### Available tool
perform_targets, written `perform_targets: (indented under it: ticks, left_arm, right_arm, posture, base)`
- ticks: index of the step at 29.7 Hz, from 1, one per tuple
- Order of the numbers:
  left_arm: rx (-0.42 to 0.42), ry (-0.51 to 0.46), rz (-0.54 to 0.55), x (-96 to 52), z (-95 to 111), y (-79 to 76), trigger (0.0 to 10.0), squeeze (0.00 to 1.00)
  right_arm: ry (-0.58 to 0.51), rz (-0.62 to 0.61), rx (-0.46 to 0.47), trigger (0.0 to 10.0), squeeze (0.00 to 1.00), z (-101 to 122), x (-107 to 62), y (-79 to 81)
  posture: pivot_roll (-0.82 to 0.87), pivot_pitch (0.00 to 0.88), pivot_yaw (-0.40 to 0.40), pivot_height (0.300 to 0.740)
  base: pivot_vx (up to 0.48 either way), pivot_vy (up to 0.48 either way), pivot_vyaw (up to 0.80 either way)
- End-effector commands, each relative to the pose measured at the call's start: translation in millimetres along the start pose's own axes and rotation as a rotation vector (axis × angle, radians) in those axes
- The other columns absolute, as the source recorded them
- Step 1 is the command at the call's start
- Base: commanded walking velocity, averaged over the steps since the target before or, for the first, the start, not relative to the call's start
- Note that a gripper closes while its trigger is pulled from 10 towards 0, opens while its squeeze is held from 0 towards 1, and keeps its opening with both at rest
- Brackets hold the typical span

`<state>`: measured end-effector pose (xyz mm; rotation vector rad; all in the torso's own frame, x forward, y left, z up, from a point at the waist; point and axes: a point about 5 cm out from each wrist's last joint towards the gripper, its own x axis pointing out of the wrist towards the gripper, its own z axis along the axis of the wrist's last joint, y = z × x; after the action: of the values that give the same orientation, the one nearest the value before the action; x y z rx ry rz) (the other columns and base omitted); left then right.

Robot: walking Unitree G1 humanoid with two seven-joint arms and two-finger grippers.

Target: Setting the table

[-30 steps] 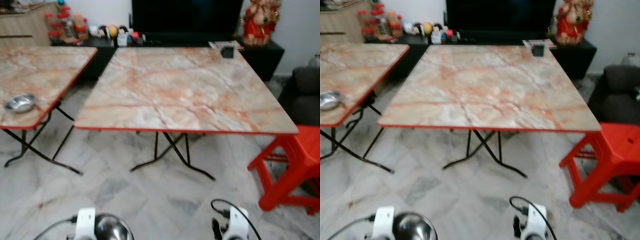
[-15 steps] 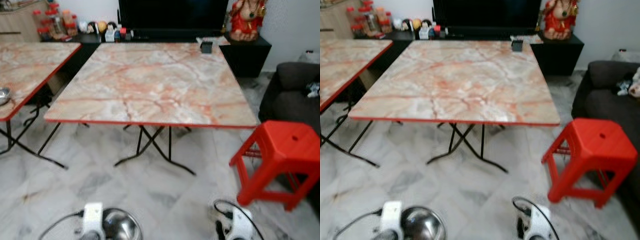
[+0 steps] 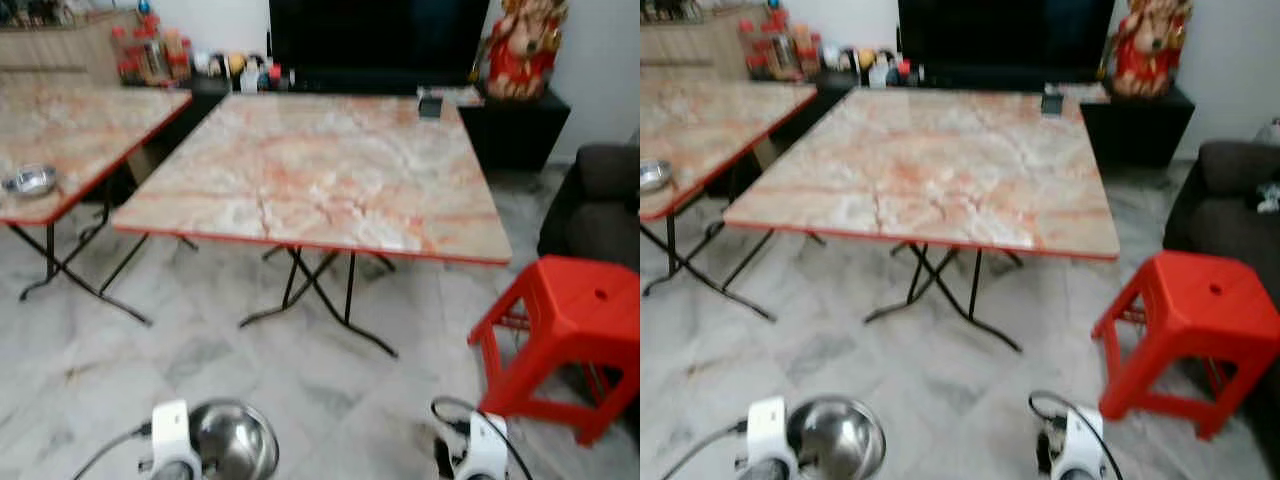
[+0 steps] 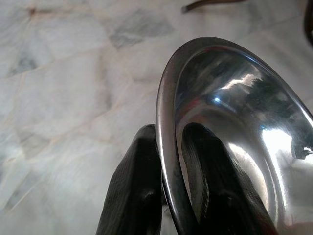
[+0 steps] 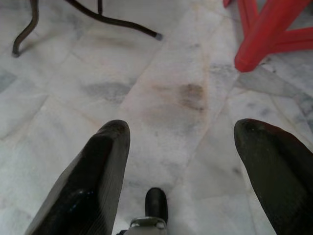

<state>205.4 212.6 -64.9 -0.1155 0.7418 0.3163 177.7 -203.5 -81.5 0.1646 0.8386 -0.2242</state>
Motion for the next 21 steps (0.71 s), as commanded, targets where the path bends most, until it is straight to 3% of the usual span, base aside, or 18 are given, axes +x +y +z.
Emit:
perform_targets:
  ticks: [1, 21]
  left_arm:
    - [-0.024, -0.044, -0.010, 2.7, 12.0, -4.4, 10.0, 0.00]
    - [-0.024, -0.036, -0.027, 1.6, 8.2, -8.8, 10.0, 0.00]
  right_arm:
    - [-0.015, -0.009, 0.008, 10.0, 0.00, 2.6, 0.1, -2.9]
    - [-0.006, -0.025, 0.033, 10.0, 0.00, -2.1, -1.4, -5.5]
  posture:
    - [-0.06, 0.000, -0.020, 0.740]
    - [-0.09, 0.000, -0.006, 0.740]
  base:
    - [0.409, 0.000, 0.00]
    - [0.407, 0.000, -0.04]
